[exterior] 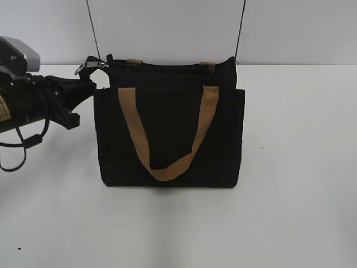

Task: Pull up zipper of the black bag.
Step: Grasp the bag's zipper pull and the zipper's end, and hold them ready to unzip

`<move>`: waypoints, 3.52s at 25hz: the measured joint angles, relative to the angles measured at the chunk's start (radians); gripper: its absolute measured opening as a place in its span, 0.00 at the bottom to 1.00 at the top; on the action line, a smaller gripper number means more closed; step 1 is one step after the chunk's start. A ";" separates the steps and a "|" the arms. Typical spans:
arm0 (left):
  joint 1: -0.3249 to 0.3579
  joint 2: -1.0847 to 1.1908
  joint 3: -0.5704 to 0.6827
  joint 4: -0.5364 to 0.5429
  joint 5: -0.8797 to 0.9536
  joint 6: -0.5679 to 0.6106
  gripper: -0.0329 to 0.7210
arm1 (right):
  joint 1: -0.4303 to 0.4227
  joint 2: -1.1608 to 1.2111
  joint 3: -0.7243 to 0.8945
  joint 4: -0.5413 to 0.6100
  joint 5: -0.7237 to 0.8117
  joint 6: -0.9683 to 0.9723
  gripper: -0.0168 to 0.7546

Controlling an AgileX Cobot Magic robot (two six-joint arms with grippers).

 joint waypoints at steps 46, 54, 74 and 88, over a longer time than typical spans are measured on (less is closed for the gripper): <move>-0.001 -0.345 -0.133 0.282 0.384 -0.338 0.09 | 0.566 1.764 -0.953 0.558 -0.483 -0.195 0.42; -0.001 -0.345 -0.135 0.282 0.383 -0.338 0.09 | 0.596 1.926 -1.085 0.489 -0.495 -0.186 0.38; -0.001 -0.345 -0.136 0.282 0.351 -0.338 0.09 | 0.623 1.986 -1.097 0.473 -0.597 0.018 0.32; -0.001 -0.345 -0.136 0.284 0.342 -0.340 0.09 | 0.624 2.016 -1.097 0.473 -0.668 0.084 0.03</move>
